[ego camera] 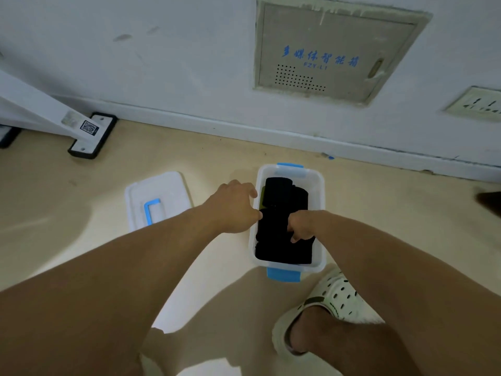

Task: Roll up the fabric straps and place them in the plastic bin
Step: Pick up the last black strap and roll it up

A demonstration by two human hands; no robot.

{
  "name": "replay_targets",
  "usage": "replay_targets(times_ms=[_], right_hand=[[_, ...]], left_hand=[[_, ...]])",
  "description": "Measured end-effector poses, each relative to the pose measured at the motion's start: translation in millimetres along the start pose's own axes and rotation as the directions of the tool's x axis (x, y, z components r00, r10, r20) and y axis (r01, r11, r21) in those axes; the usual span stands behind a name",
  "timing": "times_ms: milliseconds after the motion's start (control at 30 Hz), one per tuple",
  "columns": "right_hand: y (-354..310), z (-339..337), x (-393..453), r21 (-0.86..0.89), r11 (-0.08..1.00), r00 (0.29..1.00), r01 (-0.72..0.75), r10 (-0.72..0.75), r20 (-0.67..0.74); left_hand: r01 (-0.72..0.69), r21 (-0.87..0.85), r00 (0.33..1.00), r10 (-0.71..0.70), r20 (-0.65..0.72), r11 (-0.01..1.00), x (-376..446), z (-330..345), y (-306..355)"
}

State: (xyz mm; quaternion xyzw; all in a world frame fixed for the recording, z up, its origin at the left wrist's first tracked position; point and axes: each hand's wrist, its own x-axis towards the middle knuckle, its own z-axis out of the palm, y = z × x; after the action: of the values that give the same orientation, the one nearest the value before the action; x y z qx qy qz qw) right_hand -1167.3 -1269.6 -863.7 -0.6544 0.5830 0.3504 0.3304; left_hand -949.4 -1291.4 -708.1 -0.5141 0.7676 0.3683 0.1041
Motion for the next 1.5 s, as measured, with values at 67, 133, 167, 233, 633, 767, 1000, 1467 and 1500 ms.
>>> replay_targets(times_ms=[67,133,167,233,633,767,1000,1467,1500], right_hand=[[-1.9,1.4,1.0,-0.026,1.0,1.0,-0.003,0.002,-0.022],[-2.6,-1.4,2.9,-0.044,0.999,0.998,-0.014,0.011,-0.054],[-2.3,-4.3,3.5,-0.052,0.999,0.998,-0.016,0.012,-0.065],[-0.4,-13.6,3.0,-0.057,0.998,0.997,-0.024,0.02,-0.073],[-67.1,-111.4,-15.5,0.232,0.966,0.858,0.115,0.021,-0.513],[-135.9,-108.7,3.5,0.302,0.932,0.889,0.202,-0.046,-0.455],[-215.6,-74.5,37.2,0.508,0.852,0.95,0.127,0.043,-0.309],[-271.6,3.3,121.1,0.686,0.726,0.922,-0.038,0.291,-0.257],[-273.6,3.0,123.9,0.694,0.719,0.923,-0.036,0.291,-0.252]], left_hand=[[0.005,0.0,1.0,-0.005,0.003,1.0,0.9,0.8,-1.2],[0.015,-0.011,1.0,-0.015,0.002,1.0,1.3,0.0,-2.2],[0.02,-0.018,1.0,-0.02,0.0,1.0,1.3,-1.3,-2.4],[0.028,-0.04,1.0,-0.028,-0.008,0.999,0.4,-4.1,-2.2],[0.182,-0.304,0.966,-0.227,-0.121,0.935,-24.2,-31.3,-59.1],[0.419,-0.336,0.874,-0.474,-0.101,0.844,-41.3,-34.3,-125.9],[0.552,-0.426,0.753,-0.648,-0.114,0.717,-75.0,-10.8,-208.5],[0.558,-0.773,0.577,-0.81,0.101,0.301,9.3,90.5,-299.7],[0.555,-0.789,0.559,-0.82,0.12,0.263,13.7,91.7,-303.6]])
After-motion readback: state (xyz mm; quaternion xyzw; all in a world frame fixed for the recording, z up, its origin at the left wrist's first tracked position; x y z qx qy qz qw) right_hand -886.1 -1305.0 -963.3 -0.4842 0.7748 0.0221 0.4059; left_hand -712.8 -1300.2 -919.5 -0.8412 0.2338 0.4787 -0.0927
